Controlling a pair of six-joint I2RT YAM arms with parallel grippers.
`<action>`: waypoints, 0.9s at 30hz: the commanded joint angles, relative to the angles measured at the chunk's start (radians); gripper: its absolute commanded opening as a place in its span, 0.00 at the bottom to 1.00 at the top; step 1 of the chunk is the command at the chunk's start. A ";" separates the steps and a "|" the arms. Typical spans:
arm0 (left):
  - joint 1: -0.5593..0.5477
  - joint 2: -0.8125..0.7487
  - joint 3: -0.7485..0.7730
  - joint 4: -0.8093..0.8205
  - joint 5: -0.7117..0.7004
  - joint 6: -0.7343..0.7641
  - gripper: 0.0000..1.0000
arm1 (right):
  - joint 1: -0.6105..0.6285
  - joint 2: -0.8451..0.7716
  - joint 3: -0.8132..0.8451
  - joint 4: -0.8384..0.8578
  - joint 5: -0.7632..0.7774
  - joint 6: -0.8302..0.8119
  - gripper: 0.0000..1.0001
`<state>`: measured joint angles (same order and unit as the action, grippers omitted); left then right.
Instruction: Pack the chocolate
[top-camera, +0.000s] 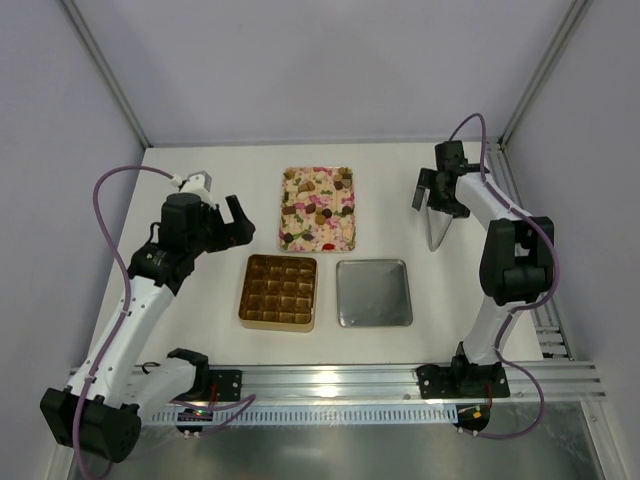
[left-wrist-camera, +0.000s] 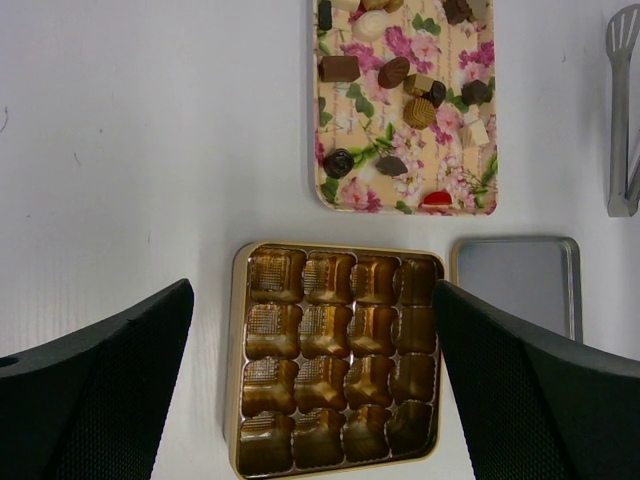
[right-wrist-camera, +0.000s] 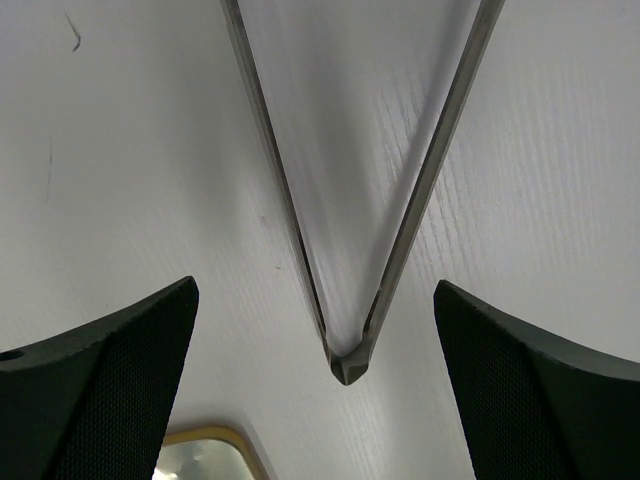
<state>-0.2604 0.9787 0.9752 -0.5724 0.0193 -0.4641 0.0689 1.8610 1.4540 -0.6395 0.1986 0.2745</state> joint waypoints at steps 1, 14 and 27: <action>0.001 -0.018 -0.004 0.034 0.010 -0.001 1.00 | -0.015 -0.011 -0.018 0.015 -0.010 -0.023 1.00; 0.001 -0.012 -0.004 0.031 0.001 0.002 1.00 | -0.055 0.085 -0.001 0.032 -0.060 -0.038 1.00; 0.001 0.005 -0.001 0.028 -0.004 0.002 1.00 | -0.055 0.179 0.039 0.023 -0.096 -0.047 1.00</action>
<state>-0.2604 0.9802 0.9752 -0.5724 0.0193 -0.4641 0.0135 2.0296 1.4555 -0.6266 0.1135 0.2375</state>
